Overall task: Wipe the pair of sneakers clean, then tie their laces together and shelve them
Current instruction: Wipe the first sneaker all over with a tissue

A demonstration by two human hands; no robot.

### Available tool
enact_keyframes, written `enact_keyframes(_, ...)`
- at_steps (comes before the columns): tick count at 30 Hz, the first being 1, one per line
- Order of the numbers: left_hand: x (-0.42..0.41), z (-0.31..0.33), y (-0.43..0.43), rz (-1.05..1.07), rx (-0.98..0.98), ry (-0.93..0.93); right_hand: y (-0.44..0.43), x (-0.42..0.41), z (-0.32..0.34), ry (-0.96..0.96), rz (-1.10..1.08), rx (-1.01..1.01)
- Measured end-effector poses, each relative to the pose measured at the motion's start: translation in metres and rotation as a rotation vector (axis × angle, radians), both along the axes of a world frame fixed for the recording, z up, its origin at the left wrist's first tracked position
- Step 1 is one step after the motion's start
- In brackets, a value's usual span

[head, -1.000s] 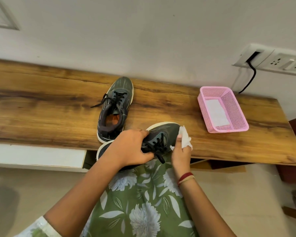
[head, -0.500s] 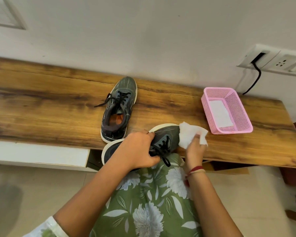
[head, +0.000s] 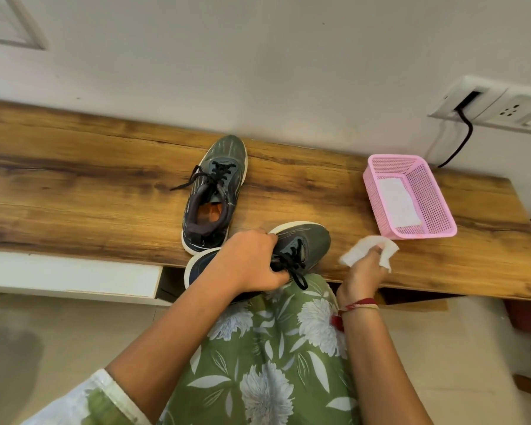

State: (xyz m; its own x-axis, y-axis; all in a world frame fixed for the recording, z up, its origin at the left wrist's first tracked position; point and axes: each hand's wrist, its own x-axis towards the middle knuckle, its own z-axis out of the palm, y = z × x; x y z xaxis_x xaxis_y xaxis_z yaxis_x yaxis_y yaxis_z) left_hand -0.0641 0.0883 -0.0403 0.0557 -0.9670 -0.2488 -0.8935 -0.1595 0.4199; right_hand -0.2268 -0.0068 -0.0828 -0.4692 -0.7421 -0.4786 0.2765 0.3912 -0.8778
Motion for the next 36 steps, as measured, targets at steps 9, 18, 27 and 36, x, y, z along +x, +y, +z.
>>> enact_keyframes(9, -0.001, -0.001, 0.002, -0.006, -0.045, -0.008, -0.003, -0.022, -0.007, -0.645, 0.246, 0.111)
enact_keyframes(18, -0.005, -0.003, 0.002, -0.010, -0.089, -0.029, 0.001, -0.053, 0.007, -0.722, 0.338, 0.096)
enact_keyframes(27, -0.006, -0.002, 0.002, -0.017, -0.109, -0.051, -0.009, -0.035, 0.004, 0.023, 0.207, 0.144)
enact_keyframes(36, -0.008, -0.006, 0.006, -0.011, -0.141, -0.044, 0.027, 0.022, -0.013, 0.362, 0.679, -0.093)
